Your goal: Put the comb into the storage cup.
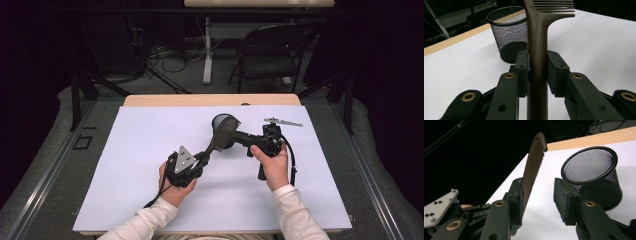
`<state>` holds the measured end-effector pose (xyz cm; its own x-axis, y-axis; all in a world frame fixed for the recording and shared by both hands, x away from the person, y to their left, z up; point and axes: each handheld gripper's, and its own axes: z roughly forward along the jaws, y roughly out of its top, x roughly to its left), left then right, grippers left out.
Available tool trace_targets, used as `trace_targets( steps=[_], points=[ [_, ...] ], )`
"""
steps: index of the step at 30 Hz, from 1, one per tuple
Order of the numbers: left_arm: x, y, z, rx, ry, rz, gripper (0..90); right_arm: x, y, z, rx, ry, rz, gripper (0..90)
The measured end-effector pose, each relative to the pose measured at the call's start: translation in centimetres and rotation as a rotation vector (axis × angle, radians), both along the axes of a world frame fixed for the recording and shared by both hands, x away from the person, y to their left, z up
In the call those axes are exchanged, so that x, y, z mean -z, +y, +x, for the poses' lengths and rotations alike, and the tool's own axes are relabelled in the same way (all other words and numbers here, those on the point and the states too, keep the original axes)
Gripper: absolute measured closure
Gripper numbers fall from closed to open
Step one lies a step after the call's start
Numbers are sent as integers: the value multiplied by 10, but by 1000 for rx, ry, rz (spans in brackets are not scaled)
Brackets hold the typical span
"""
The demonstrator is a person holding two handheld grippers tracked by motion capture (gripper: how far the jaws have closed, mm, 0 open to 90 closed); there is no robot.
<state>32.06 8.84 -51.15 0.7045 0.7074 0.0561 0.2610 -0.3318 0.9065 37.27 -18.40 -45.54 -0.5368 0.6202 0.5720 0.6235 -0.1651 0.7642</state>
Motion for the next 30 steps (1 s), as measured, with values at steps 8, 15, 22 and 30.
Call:
trace_targets(
  steps=[8, 15, 22, 30],
  points=[
    [2, -4, -2, 15, 2, 4, 723, 1, -2, 0, 6, 19, 28, 646],
    [3, -10, -6, 35, 3, 11, 723, 2, -4, 1, 3, 37, 52, 687],
    [4, -12, -8, 46, 5, 14, 723, 3, -6, 1, 5, 45, 72, 727],
    [5, -16, -11, 58, 3, 24, 723, 4, -6, 2, -5, 69, 84, 755]
  ],
)
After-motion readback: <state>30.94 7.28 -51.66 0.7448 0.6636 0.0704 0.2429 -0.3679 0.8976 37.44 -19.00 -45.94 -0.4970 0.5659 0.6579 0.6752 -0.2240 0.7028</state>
